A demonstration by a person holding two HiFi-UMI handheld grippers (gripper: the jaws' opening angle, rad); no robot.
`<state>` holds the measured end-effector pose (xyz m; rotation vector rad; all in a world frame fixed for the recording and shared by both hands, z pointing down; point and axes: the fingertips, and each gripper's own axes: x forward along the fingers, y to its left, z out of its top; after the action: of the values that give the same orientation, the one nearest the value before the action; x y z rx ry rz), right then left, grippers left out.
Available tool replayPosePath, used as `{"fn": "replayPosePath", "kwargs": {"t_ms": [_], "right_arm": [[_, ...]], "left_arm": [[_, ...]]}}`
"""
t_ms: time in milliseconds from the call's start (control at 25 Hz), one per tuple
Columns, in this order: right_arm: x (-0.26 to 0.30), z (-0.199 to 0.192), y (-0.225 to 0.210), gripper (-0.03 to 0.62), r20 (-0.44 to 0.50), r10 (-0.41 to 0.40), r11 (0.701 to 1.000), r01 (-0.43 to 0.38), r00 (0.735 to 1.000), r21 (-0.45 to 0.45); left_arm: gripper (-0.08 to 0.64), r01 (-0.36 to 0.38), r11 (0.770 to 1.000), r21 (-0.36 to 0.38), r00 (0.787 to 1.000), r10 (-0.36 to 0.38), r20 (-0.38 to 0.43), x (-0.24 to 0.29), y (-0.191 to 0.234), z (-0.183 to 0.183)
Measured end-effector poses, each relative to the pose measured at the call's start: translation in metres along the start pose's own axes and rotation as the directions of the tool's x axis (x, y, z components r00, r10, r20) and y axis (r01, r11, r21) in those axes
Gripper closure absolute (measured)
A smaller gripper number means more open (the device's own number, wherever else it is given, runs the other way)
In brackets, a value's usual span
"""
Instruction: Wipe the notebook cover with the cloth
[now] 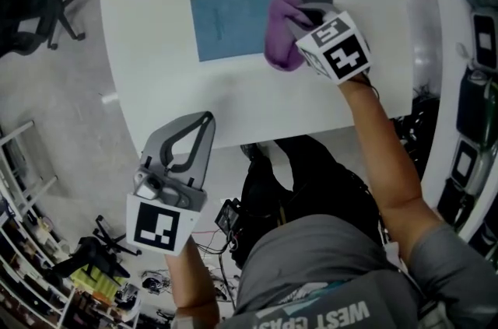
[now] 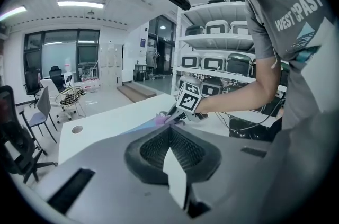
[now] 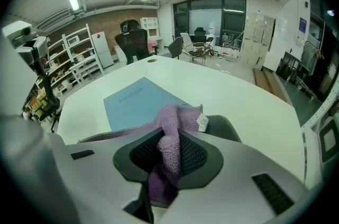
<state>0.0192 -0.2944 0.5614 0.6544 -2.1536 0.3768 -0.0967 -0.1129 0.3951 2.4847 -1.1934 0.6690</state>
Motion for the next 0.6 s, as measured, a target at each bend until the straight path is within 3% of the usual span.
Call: {"fn": "replayPosePath", "kwargs": {"t_ms": [200, 600], "right_arm": [[0.011, 0.014, 0.017, 0.492, 0.010, 0.042, 0.998, -0.041, 0.999, -0.040], [0.064, 0.080, 0.097, 0.492, 0.028, 0.186, 0.968, -0.178, 0.982, -0.178]], "left_arm": [[0.558, -0.015, 1.000, -0.013, 1.000, 0.015, -0.001, 0.001, -0.005, -0.003], [0.558, -0.131, 0.984, -0.121, 0.991, 0.131, -0.009, -0.029, 0.010, -0.037]]}}
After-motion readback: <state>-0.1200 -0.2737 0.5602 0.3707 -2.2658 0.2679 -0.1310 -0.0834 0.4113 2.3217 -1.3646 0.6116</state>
